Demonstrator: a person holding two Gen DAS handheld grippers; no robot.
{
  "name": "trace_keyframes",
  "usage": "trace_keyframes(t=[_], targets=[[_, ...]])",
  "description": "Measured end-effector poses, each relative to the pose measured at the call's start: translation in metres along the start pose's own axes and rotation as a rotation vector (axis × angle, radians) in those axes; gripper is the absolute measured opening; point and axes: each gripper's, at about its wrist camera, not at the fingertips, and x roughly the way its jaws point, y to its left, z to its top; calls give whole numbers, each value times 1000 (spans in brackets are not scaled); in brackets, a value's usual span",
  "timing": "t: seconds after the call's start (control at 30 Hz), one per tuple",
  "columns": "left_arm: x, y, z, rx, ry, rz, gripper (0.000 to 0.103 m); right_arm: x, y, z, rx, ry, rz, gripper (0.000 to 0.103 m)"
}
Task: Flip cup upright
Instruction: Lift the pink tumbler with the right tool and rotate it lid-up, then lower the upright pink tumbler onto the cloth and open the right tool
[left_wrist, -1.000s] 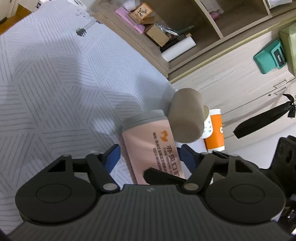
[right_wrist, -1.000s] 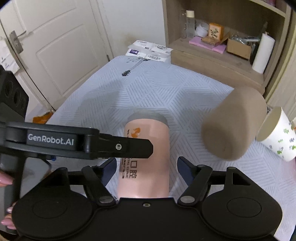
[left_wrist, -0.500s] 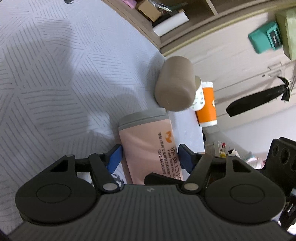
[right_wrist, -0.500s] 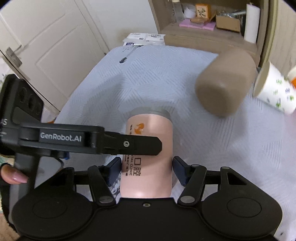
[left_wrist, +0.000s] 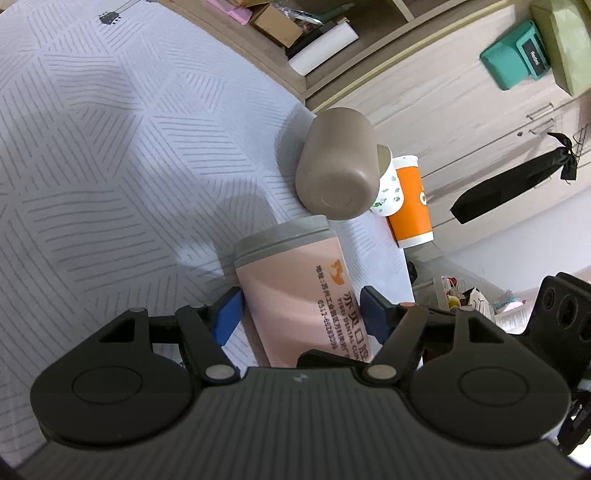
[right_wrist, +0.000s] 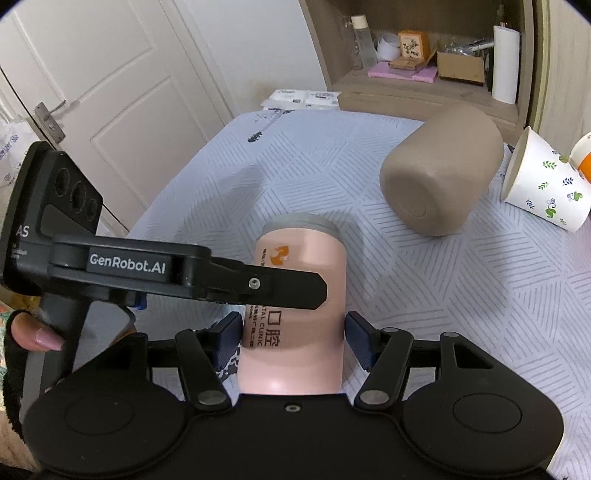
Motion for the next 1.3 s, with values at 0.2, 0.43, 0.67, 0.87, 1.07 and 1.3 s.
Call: trace_keyframes(t=[0.2,0.43,0.67,0.87,1.07,1.3], targets=[[1,-8,-9,65,-30,10,71,-8,6,-18,-79,-73,-20,67],[-13,-19,-33,209,-99,-25,72,-26,20,-42,-236,-136,-78,67],[-30,-40,-46,346,-136,28,70,-34,37,-58,-287,-213,-137,66],[-47,-62,-58,489,-193,103,65,-35,45,-65,-331,-277,-164,66],[-55,-82,-52,664,-203,186,63,-28,50,-62,-325,-371,-189,66],[-66,-86,-31,754,-256,183,61,-12,47,-49,-335,-486,-198,66]])
